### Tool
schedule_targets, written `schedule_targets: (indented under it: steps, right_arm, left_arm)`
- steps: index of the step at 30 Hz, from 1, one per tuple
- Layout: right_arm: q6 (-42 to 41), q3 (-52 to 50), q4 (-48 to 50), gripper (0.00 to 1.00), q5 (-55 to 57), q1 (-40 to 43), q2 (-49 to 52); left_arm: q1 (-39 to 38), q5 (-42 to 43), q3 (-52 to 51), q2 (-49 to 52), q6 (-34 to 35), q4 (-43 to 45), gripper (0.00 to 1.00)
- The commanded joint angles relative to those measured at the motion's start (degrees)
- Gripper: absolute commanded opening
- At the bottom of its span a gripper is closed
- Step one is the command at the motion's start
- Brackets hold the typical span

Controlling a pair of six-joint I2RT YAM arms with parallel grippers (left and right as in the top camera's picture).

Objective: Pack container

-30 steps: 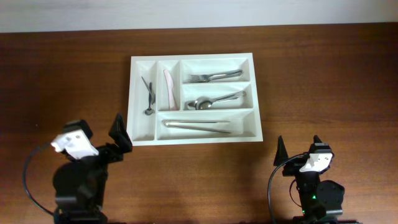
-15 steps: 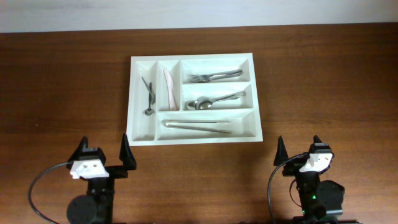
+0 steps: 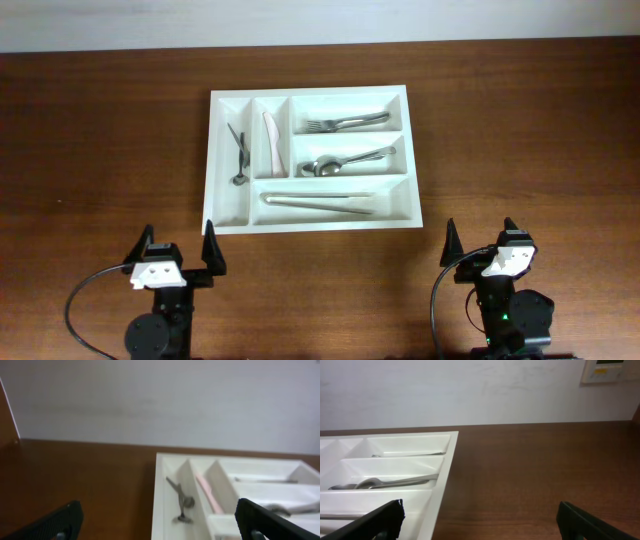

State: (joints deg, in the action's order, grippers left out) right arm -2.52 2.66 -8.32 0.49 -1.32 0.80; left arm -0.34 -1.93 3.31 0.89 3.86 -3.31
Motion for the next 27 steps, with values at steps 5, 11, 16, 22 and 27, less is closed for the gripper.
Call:
schedule_targets:
  steps: [5,11,16,22,27]
  right_arm:
    - [0.61,-0.61,0.2,0.99,-0.31,-0.55,-0.55]
    - [0.61,-0.61,0.2,0.99,-0.31,-0.55,-0.55]
    - [0.61,-0.61,0.17,0.99,-0.31,-0.55,-0.55]
    - [0.61,-0.61,0.17,0.99,-0.31,-0.55,-0.55]
    - [0.61,-0.61,0.17,0.99,-0.31,-0.55,-0.55]
  left_arm:
    - [0.04,1.03,-2.84,-0.61,-2.99,-0.2,0.99]
    - [0.02,1.07,-2.84,-0.61,-5.55,-1.46,0.99]
    - [0.02,1.09,-2.84,-0.61,-6.54,-1.53,0.99]
    - [0.02,1.29,-2.84,-0.61,-6.51,-1.46,0.99]
    - [0.04,1.27,-2.84,-0.61,-6.51,-1.42,0.99]
